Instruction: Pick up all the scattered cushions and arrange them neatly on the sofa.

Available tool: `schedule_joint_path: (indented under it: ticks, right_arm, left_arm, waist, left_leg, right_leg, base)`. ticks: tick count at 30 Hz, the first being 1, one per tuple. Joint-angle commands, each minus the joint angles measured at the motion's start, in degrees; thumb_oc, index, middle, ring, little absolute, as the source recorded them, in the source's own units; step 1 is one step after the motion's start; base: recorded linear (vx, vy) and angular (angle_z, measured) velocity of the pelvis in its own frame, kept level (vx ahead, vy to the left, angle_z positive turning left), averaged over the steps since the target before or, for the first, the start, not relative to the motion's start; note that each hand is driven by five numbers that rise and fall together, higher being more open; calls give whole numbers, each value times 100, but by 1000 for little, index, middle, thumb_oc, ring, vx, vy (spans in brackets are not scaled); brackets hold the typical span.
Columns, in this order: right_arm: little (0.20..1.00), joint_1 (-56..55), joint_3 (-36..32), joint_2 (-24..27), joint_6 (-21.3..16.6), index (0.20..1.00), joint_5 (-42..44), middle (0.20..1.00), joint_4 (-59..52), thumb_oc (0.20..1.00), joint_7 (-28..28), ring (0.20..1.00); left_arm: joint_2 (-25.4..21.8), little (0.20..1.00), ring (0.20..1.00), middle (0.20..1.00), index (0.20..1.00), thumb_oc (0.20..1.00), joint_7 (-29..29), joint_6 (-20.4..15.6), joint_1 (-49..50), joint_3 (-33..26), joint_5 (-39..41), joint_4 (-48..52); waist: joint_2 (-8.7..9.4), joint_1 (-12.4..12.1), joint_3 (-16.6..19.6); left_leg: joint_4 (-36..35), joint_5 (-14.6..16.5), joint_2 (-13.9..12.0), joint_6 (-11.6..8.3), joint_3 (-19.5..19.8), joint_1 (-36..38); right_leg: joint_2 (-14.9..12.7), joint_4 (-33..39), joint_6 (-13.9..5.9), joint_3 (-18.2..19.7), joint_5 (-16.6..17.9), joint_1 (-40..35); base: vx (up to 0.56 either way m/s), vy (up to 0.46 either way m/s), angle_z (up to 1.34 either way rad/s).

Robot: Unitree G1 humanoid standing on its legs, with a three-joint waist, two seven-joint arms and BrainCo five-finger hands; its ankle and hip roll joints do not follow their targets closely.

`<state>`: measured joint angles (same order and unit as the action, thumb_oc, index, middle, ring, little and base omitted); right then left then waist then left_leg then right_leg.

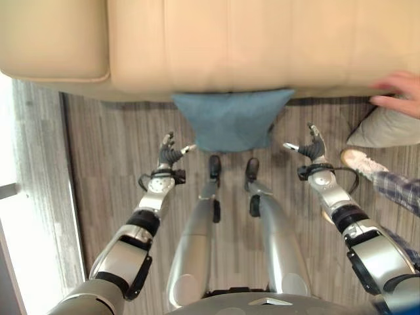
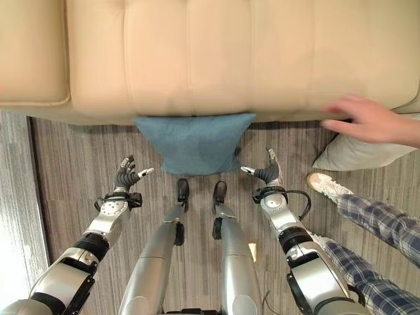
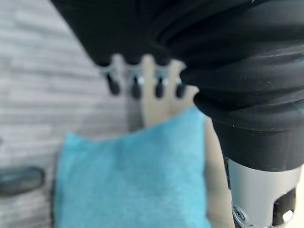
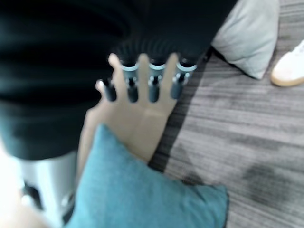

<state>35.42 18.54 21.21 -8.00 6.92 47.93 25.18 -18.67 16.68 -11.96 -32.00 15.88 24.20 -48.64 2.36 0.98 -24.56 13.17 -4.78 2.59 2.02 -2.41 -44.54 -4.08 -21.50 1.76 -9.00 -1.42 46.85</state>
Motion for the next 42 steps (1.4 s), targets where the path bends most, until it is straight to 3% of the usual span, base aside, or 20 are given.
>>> schedule_joint_path:
  ticks: [1, 7, 16, 29, 42]
  right_arm:
    - [1000, -231, 9, 15, -228, 1000, 123, 1000, -134, 1000, 335, 1000]
    - [1000, 463, 17, -9, -300, 1000, 431, 1000, -61, 1000, 570, 1000]
    - [1000, 829, 115, -80, -341, 1000, 466, 1000, -128, 1000, 615, 1000]
    - [1000, 404, -9, -152, -391, 1000, 327, 1000, -215, 1000, 458, 1000]
    - [1000, -306, -58, -225, -317, 1000, 387, 1000, 53, 1000, 35, 1000]
  left_arm:
    - [-131, 1000, 1000, 1000, 1000, 1000, 242, -217, 206, 112, 59, 12]
    - [-172, 1000, 1000, 1000, 1000, 1000, 427, -247, -499, 283, 209, -55]
    - [-102, 1000, 1000, 1000, 1000, 1000, 458, -254, -953, 438, 183, 47]
    - [0, 1000, 1000, 1000, 1000, 1000, 394, -252, -582, 361, 34, 343]
    - [82, 1000, 1000, 1000, 1000, 1000, 181, -153, 37, 315, -38, 210]
  waist:
    - [-9, -12, 471]
    - [9, 52, 408]
    - [-29, 84, 490]
    - [-106, 45, 731]
    - [-103, 19, 881]
  left_leg:
    - [233, 408, -144, -333, 216, -330]
    - [554, 421, -167, -298, 293, -1253]
    - [475, 377, -139, -287, 283, -1633]
    - [223, 351, -73, -296, 252, -1388]
    - [-85, 356, -56, -360, 272, -436]
  right_leg:
    - [-345, 181, -644, 348, 91, 128]
    - [-365, -89, -654, 408, 134, 1026]
    - [-370, -140, -678, 437, 126, 1481]
    - [-331, -45, -694, 459, 129, 1359]
    - [-310, 256, -687, 382, 163, 454]
  base:
    - [-39, -2, 2]
    - [-7, -2, 2]
    - [7, 0, 1]
    - [0, 0, 0]
    - [0, -1, 0]
